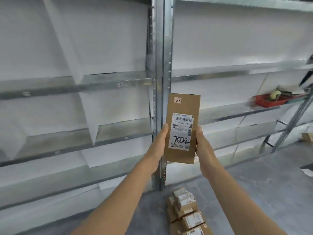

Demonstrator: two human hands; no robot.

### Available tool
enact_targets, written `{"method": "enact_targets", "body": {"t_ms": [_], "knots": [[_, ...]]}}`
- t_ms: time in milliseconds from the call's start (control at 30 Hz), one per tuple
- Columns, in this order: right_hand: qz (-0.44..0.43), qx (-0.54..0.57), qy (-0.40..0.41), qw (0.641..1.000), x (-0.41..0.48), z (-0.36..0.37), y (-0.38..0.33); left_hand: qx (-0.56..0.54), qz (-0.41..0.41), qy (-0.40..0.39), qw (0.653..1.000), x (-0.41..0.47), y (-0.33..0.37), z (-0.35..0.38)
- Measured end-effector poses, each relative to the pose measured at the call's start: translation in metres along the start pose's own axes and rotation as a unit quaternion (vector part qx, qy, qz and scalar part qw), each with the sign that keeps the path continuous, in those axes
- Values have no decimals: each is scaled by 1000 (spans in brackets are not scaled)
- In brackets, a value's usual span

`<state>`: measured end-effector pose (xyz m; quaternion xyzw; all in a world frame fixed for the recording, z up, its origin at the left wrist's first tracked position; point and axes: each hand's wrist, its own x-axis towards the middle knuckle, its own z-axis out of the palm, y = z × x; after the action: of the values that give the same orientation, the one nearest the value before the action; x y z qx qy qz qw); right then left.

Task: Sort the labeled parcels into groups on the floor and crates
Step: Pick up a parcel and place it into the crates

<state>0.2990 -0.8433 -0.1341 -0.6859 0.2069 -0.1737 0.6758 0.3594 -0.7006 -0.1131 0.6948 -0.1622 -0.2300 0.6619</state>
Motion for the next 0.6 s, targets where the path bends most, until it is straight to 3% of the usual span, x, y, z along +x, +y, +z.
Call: {"method": "enact_targets", "body": {"t_ms": [300, 600], "knots": [[-11, -7, -175, 984, -54, 226, -20, -18, 26, 158, 987, -117, 5, -209], [-24, -31, -352, 935, -136, 419, -23, -31, 5, 324, 945, -242, -13, -362]]}}
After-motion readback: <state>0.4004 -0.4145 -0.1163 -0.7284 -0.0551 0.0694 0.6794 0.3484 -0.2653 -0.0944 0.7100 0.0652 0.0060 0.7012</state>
